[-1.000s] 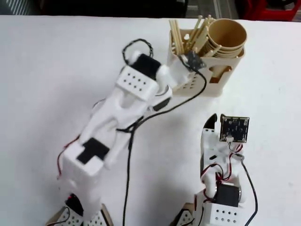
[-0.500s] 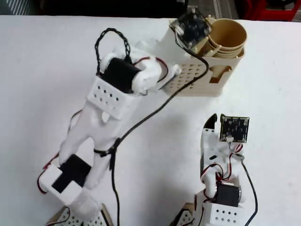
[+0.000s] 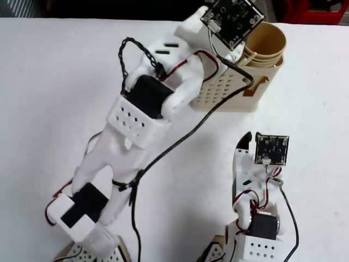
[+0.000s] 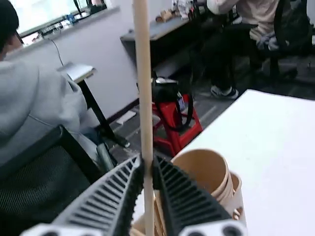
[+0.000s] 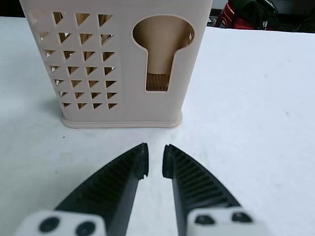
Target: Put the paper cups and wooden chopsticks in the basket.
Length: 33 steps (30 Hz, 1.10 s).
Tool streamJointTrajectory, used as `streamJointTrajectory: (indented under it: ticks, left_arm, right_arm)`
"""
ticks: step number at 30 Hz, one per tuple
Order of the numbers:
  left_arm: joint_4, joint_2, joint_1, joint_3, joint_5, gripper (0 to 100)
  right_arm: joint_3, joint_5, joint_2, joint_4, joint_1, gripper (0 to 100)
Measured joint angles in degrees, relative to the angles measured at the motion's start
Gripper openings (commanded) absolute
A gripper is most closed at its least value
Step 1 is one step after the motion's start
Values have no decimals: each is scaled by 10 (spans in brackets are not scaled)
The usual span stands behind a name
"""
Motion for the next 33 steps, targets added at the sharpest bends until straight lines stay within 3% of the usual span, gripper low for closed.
streamJointTrajectory:
  ticks: [5,16,33]
  left_arm:
    - [-57,24,-2,-1,2,23]
    - [-93,110,-1,0,3,28]
    - [-54,113,-25,0,3,91]
  right_arm:
    - [0,0,0,-12,0,67]
    - [0,0,0,-14,0,67]
    - [0,0,0,-14,0,67]
